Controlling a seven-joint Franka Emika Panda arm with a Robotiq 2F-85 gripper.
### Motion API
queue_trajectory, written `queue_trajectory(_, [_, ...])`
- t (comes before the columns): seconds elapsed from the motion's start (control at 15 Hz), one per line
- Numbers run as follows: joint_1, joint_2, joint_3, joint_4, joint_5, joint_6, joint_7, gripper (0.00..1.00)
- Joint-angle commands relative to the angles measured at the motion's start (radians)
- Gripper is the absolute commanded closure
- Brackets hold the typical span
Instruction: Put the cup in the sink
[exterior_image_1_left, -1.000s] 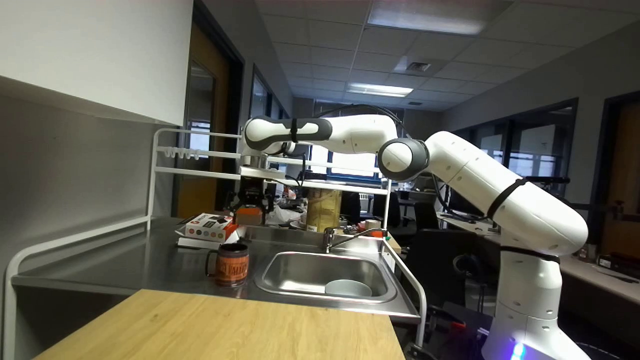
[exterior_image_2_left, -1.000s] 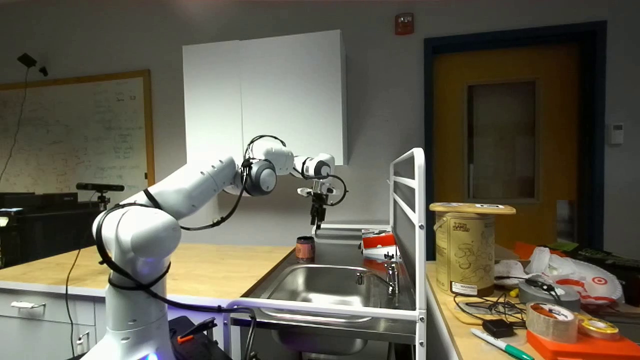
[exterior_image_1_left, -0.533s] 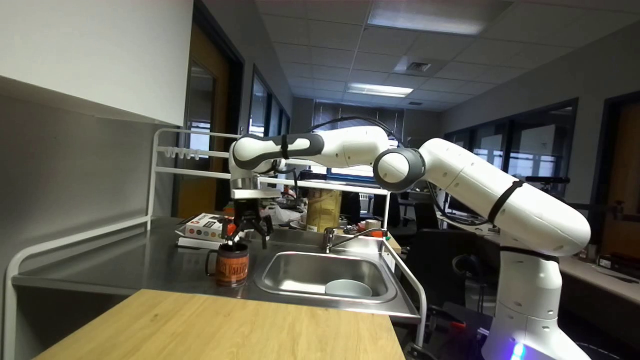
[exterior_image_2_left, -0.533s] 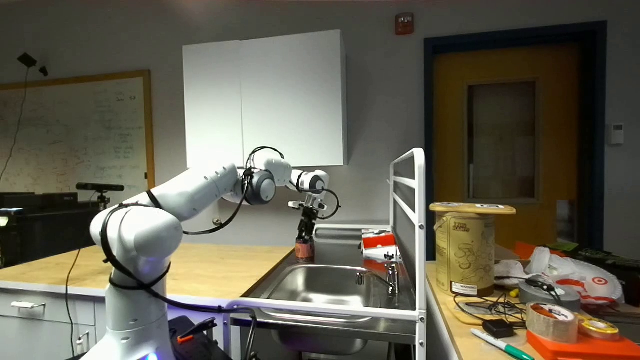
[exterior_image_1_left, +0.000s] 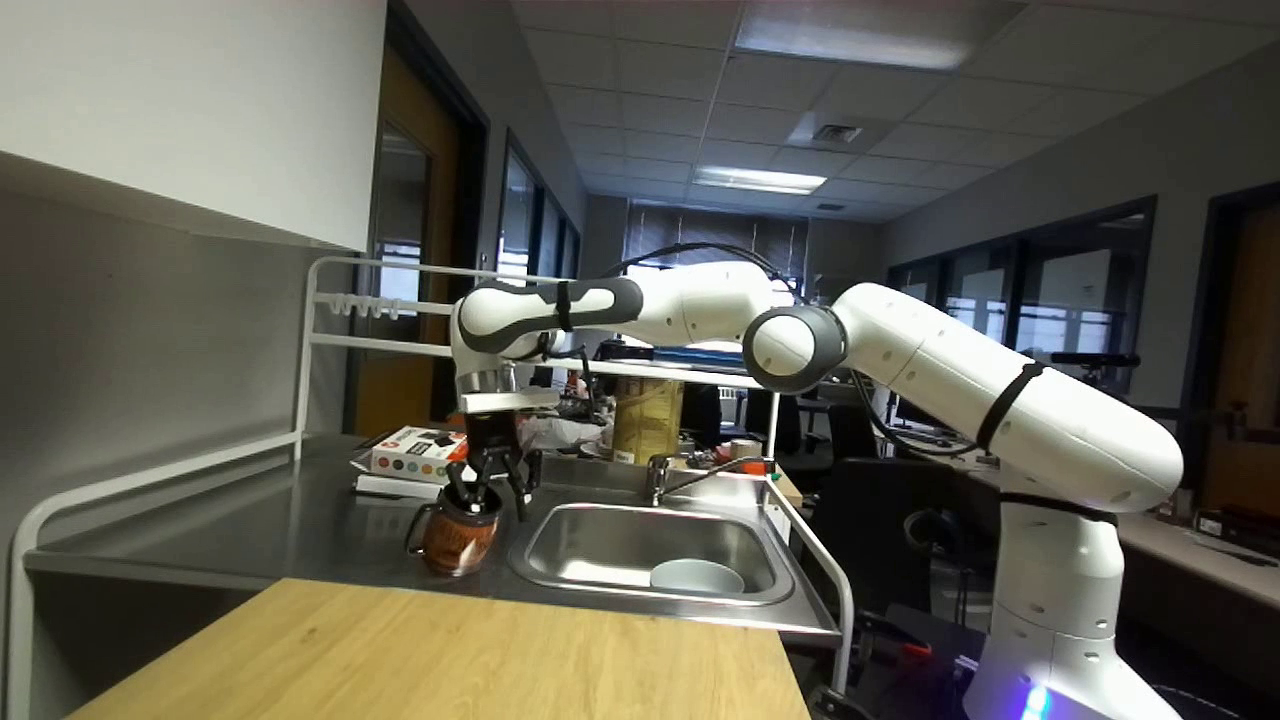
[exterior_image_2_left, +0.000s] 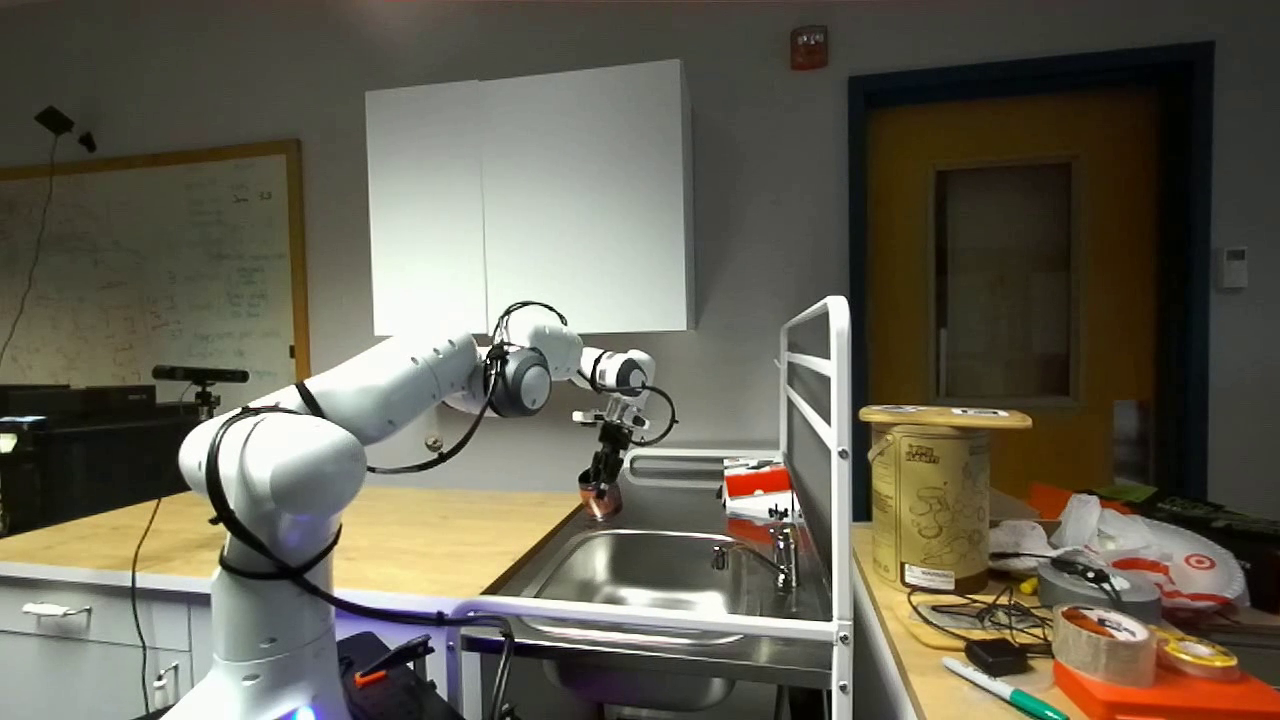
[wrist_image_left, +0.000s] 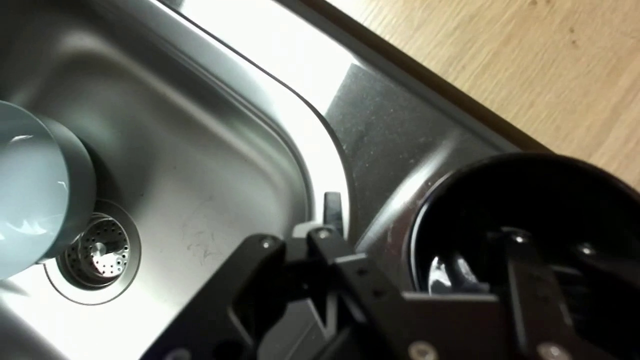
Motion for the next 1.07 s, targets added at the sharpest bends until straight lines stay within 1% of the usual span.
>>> queue_trajectory(0.0, [-0.001,0.012,0.003,0.065,0.006,-0.048,0.015,0.71])
queue_trajectory(0.07, [-0.002,0.01,0.004,0.071,0.007,-0.048,0.015,0.8])
queue_trajectory(0.2, [-0.005,0.008,0.005,0.087,0.01,-0.046,0.016,0.92])
queue_trajectory(0.33, [-0.011,0.009,0.011,0.107,0.02,-0.041,0.018,0.96])
queue_trajectory(0.4, [-0.013,0.009,0.014,0.118,0.033,-0.036,0.019,0.96])
queue_trajectory(0.47, [-0.014,0.01,0.015,0.128,0.038,-0.033,0.02,0.93])
queue_trajectory(0.53, [-0.017,0.012,0.017,0.137,0.043,-0.029,0.02,0.94])
queue_trajectory(0.6, [-0.02,0.014,0.02,0.143,0.048,-0.027,0.021,0.93])
queue_trajectory(1.0, [-0.043,0.006,0.02,0.162,0.091,-0.004,0.035,0.93])
